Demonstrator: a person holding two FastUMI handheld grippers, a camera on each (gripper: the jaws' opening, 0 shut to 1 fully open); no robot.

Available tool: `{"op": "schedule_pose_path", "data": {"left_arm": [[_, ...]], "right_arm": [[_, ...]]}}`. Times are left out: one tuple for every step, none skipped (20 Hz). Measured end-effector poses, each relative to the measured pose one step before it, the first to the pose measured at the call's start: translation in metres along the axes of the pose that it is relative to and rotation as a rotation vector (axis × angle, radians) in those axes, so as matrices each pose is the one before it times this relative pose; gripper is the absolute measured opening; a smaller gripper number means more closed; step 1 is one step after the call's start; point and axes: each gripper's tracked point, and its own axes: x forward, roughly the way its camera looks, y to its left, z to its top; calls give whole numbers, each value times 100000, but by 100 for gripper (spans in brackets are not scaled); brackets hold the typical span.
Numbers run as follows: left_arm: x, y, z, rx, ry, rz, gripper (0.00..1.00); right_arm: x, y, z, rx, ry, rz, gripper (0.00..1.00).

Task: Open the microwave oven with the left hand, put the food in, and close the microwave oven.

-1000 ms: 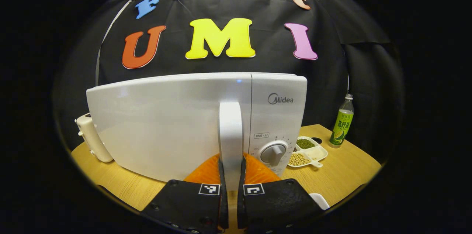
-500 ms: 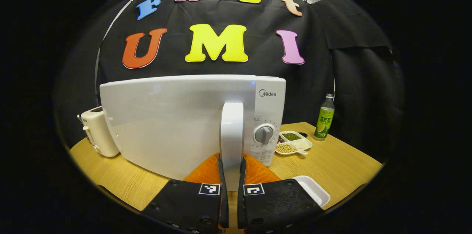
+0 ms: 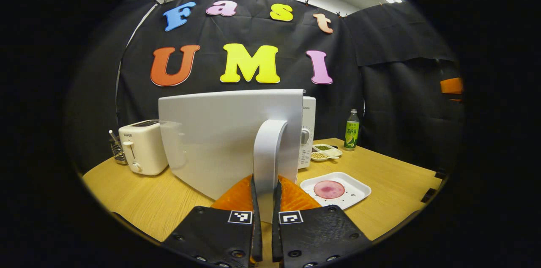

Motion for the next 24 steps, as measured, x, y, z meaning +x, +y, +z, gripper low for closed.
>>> {"op": "schedule_pose_path", "data": {"left_arm": [[-1053,847,-167,440,-548,451,8],[-1045,1008,-114,-14,-295,716,8],[-1007,979,-180,-598,5,1195,8],[-880,1459,80,676,-948,2963,8],[-1187,739,-170,-57,388,161,28],[-1046,490,-232,76,691,277,33],[-1451,2151,-315,1322,336,5187,40],[-266,1982,20,1569,17,4572,69],[-820,1919,-217,-28,868,3708,97],[-1409,634,-464,-1256,1999,1381,95],[-854,1250,250,26,-1169,4349,89],[-412,1532,426,-276,-1290,3262,96],[-607,970,194,-317,470,2414,98],[-511,383,-356,-801,1726,195,97],[-404,191,-13,-4,-621,984,96],[-721,879,488,1227,-1280,1797,83],[-570,797,43,1274,454,2014,91],[-681,760,-43,915,377,2322,91],[-802,797,215,-119,328,2355,91],[-746,383,72,-827,893,1089,91],[-678,331,182,-1628,1155,588,91],[-582,489,354,-1862,880,1087,91],[-491,483,618,-1678,130,1293,91],[-253,147,790,-1349,-201,475,91]], "right_arm": [[-484,446,122,-575,-496,385,100],[-269,324,-62,-499,-381,216,100],[-335,397,69,-566,-391,359,100],[-263,403,-43,-431,-171,372,100],[-162,441,-3,-336,-43,614,100],[-94,455,-83,-271,50,667,100],[-10,413,-85,-421,309,586,100],[51,379,-256,-493,448,433,100],[196,390,-184,-535,403,564,92],[250,345,-253,-611,682,356,100],[323,273,-329,-541,914,161,100],[411,334,-419,-420,1167,216,100],[372,354,-464,-77,1598,256,100],[279,412,-493,235,1752,639,100],[357,539,-326,270,1603,1215,92],[343,504,-250,58,1389,1152,92],[395,349,-178,-241,1339,652,92],[580,74,-277,-492,1394,451,100],[668,126,-119,-676,1438,344,100],[787,162,-93,-644,1683,251,100],[979,-41,-185,-745,2246,56,100],[984,-22,-294,-1053,2817,6,100],[1036,23,-183,-1033,2621,363,100],[1031,88,-230,-1128,2840,706,100]]}}
